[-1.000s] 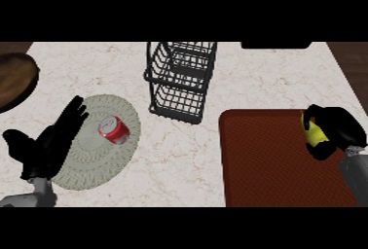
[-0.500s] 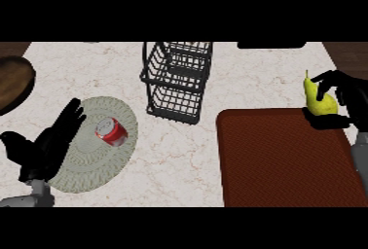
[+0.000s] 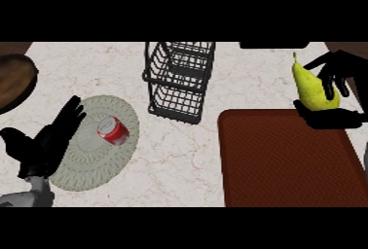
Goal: Pick the pear from the tray and place it in the tiered basket
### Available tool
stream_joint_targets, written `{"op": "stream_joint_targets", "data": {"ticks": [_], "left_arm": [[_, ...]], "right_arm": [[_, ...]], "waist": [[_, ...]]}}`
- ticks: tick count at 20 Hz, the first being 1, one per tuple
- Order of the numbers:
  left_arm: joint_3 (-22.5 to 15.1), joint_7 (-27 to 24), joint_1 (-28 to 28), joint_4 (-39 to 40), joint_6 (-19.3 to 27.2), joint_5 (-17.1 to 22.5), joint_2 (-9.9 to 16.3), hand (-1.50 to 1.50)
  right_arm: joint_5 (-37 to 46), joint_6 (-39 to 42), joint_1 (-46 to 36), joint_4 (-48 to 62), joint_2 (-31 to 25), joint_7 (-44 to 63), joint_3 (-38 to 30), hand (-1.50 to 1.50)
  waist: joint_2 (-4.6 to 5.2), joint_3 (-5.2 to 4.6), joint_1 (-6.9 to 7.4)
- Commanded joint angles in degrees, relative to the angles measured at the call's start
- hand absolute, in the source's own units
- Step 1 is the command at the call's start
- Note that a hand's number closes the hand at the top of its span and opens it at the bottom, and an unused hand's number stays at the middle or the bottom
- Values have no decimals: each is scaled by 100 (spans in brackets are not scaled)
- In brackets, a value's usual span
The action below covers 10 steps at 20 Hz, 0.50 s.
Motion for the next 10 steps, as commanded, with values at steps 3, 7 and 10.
{"op": "stream_joint_targets", "data": {"ticks": [3,7,10], "left_arm": [[-140,213,-48,-233,132,-138,-143,0],[-29,-190,223,-168,-162,-104,-41,0],[-48,322,16,-367,25,-112,-84,0]], "right_arm": [[285,340,-1110,-428,639,1575,816,150],[477,406,-1592,-213,1015,2074,1106,150],[776,216,-2342,374,1463,2483,1337,150]], "waist": [[16,-1,100],[22,0,94],[25,1,121]]}}
